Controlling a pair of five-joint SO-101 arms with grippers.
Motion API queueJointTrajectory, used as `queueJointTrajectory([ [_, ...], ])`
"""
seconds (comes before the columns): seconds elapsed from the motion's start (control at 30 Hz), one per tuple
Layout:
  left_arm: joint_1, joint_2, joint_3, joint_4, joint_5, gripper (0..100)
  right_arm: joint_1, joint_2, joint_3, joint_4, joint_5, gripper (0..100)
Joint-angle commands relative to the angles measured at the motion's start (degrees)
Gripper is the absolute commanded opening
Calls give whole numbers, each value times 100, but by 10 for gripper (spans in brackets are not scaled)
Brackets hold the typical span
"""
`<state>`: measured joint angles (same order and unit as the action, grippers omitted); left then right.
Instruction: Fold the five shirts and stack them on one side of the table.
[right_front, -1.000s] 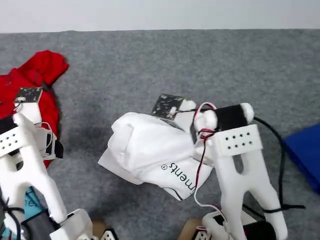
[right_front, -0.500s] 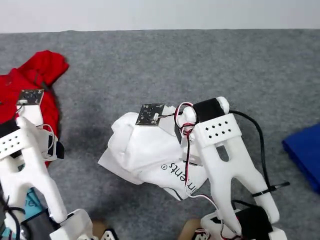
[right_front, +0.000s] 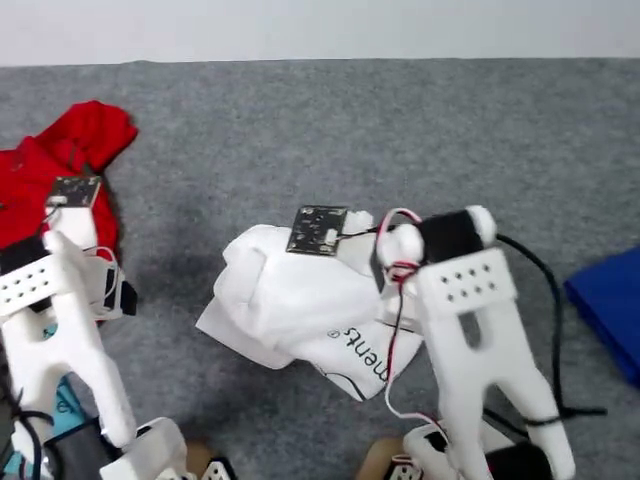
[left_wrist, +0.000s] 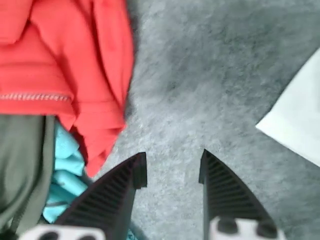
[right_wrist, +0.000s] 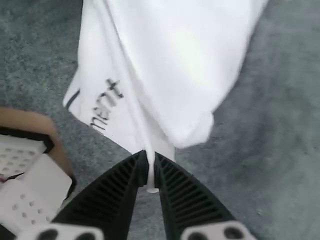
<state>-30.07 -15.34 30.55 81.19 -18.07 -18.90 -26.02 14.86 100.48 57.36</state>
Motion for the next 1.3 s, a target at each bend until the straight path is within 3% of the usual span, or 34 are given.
queueJointTrajectory([
  [0.0,325,-211,-532,114,62,181,321,-549,-70,207,193,11],
  [0.17,1116,-185,-1130,-18,62,181,699,-743,-70,207,316,11],
  [0.53,3121,352,-1288,-352,70,187,690,-743,-35,198,281,11],
  [0.77,3174,1767,-1886,-308,255,265,690,-787,-26,198,35,11],
  [1.03,3200,2866,-2712,-316,290,271,716,-787,-26,198,0,11],
  [1.13,3182,3086,-2756,-308,299,262,716,-778,-26,198,9,11],
  [1.27,3191,3182,-2756,-158,290,175,716,-743,-26,198,18,11],
])
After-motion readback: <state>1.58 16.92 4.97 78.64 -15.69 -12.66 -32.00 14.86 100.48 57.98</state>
